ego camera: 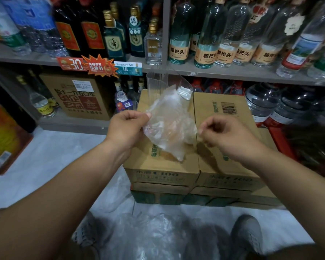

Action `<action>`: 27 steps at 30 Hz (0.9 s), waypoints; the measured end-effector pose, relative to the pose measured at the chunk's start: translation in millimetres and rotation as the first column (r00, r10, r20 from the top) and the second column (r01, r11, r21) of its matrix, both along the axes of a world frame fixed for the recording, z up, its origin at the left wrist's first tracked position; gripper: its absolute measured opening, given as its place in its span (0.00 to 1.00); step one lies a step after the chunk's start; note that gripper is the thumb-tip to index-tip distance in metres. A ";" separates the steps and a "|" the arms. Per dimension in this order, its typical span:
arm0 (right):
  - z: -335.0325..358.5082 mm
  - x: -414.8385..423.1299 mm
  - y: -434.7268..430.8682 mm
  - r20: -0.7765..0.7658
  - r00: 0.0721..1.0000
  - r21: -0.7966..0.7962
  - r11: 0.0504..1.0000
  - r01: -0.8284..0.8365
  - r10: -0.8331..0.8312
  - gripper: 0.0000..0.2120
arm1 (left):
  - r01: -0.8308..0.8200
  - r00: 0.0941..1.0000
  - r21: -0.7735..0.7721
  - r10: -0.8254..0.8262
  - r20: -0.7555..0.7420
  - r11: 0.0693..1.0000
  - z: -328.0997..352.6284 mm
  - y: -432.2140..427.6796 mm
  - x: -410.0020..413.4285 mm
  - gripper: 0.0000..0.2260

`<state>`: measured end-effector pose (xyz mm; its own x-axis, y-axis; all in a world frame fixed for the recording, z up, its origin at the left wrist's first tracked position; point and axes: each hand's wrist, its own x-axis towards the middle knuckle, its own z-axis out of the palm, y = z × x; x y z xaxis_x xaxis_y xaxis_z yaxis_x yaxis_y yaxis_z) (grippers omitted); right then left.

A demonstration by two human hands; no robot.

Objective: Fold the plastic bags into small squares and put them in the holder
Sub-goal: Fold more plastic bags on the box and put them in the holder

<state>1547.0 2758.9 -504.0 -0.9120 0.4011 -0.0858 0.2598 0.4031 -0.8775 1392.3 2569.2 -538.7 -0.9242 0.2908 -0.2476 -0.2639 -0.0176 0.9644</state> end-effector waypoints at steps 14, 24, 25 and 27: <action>-61.3 -0.1 -17.6 0.135 0.980 0.257 0.950 -0.178 0.147 0.03 | 0.008 0.979 0.103 -0.029 0.200 0.995 -13.4 -1.3 0.3 0.13; -37.9 19.6 39.9 0.232 0.963 -0.062 0.990 -0.123 0.135 0.05 | 0.027 0.993 -0.336 -0.063 -0.097 0.942 -30.5 -28.2 -13.4 0.06; -36.2 21.3 43.3 0.260 0.957 -0.047 0.992 -0.120 0.128 0.04 | 0.029 0.993 -0.339 -0.067 -0.100 0.940 -30.8 -29.2 -12.6 0.06; -34.1 23.3 48.4 0.310 0.944 -0.040 0.993 -0.108 0.115 0.05 | 0.046 0.992 -0.344 -0.083 -0.096 0.938 -30.9 -29.3 -10.6 0.07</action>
<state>1570.3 2807.3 -538.1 -0.8771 0.2933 -0.3803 0.4761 0.4268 -0.7689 1381.7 2539.9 -569.6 -0.9327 0.2665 -0.2430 -0.1484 0.3303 0.9321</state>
